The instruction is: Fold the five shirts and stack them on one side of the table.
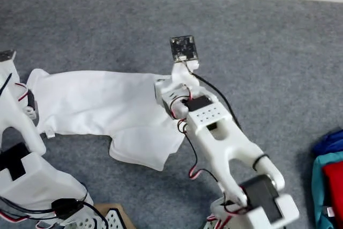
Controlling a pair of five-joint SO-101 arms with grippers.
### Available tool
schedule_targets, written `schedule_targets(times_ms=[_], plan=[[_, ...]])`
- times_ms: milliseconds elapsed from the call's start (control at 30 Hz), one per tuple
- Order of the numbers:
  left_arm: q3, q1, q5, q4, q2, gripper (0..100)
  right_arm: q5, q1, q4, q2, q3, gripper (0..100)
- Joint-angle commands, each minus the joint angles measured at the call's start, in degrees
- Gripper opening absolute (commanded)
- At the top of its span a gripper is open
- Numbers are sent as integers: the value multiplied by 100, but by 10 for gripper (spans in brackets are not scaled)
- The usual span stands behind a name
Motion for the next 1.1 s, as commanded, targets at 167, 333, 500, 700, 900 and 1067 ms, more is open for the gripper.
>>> schedule_targets(times_ms=[167, 333, 500, 700, 900, 1067], plan=[[-409, -207, -53, 53, -321, 7, 862, 154, -532, 1015, -171, 8], [-1138, -426, -18, 53, -321, 7, 897, 391, -514, 1068, -127, 8], [-1648, 22, 413, 53, -277, 7, 897, 462, -505, 1068, -127, 8], [-1684, 268, 475, 237, -321, 7, 897, 444, -505, 1068, -127, 8], [-1789, -163, 105, 571, -330, 10, 897, 444, -505, 1095, -127, 8], [-1824, -224, -440, 659, -321, 11, 897, 444, -505, 1095, -136, 8]])
